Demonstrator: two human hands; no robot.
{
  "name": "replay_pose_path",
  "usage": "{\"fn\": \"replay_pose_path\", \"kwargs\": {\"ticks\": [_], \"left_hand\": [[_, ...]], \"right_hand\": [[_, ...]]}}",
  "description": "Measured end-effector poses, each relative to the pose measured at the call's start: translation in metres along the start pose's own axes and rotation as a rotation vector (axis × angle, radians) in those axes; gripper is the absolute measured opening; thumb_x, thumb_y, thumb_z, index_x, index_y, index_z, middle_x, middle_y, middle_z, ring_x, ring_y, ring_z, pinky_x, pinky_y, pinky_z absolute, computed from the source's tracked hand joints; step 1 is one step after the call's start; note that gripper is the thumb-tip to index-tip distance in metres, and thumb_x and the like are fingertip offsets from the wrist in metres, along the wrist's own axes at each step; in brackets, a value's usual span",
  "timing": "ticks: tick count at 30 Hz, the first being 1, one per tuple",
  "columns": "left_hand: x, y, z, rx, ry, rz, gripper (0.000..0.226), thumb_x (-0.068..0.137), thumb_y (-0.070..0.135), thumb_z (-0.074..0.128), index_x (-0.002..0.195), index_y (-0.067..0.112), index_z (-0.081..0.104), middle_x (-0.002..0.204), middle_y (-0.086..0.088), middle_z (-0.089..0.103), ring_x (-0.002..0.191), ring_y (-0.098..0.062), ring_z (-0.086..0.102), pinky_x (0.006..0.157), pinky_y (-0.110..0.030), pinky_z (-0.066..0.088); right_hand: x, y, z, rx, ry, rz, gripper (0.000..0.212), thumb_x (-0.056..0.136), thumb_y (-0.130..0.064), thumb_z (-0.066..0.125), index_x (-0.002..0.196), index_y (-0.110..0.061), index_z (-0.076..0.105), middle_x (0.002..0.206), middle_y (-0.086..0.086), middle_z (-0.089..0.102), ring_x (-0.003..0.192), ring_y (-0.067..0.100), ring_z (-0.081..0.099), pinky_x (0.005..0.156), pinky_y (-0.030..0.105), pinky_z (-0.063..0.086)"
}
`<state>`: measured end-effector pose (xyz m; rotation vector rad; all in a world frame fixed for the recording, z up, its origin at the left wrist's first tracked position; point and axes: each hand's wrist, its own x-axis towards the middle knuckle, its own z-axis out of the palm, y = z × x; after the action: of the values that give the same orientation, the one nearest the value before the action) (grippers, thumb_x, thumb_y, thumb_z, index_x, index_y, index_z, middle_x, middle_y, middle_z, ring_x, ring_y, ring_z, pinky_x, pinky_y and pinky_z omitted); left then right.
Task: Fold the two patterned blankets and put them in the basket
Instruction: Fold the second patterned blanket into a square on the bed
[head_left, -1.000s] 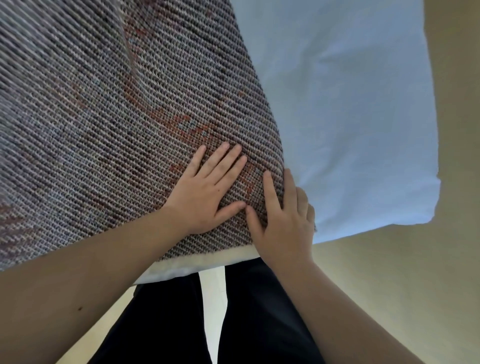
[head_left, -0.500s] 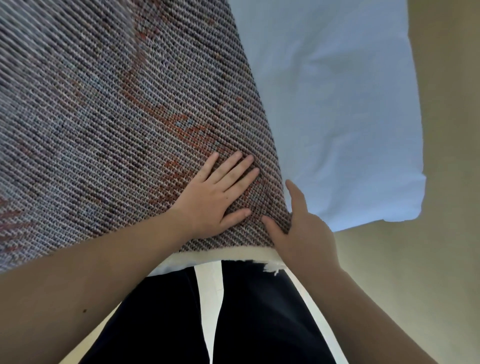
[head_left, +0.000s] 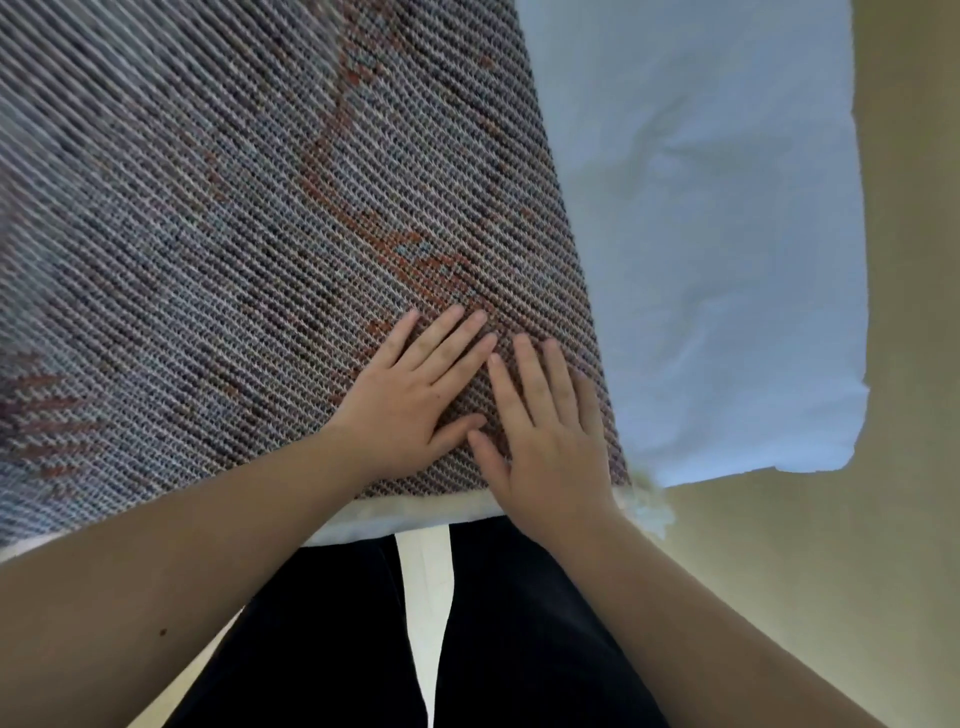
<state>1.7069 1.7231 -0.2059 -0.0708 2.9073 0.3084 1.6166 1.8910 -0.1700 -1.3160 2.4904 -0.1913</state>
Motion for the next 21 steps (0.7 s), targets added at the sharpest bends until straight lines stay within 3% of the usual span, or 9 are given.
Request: {"fn": "replay_pose_path", "kwargs": {"ticks": [9,21], "left_hand": [[-0.086,-0.075,-0.001,0.017,0.001,-0.253,0.076,0.100,0.061,0.024,0.159,0.013,0.017,0.167,-0.008,0.012,0.154,-0.026,0.009,0.123,-0.051,0.009],[-0.255,-0.181,0.005,-0.089,0.067,-0.552,0.075,0.099,0.059,0.028,0.159,0.014,0.020,0.166,-0.007,0.017,0.153,-0.028,0.013,0.123,-0.050,0.008]], "right_hand": [[0.052,-0.077,0.022,-0.029,-0.111,-0.177,0.072,0.098,-0.059,0.035,0.153,-0.014,0.033,0.162,0.012,0.023,0.150,0.032,0.017,0.120,0.053,0.013],[0.099,-0.273,0.058,-0.041,-0.151,-0.449,0.070,0.097,-0.059,0.038,0.153,-0.015,0.035,0.161,0.010,0.027,0.150,0.030,0.018,0.121,0.051,0.012]]}}
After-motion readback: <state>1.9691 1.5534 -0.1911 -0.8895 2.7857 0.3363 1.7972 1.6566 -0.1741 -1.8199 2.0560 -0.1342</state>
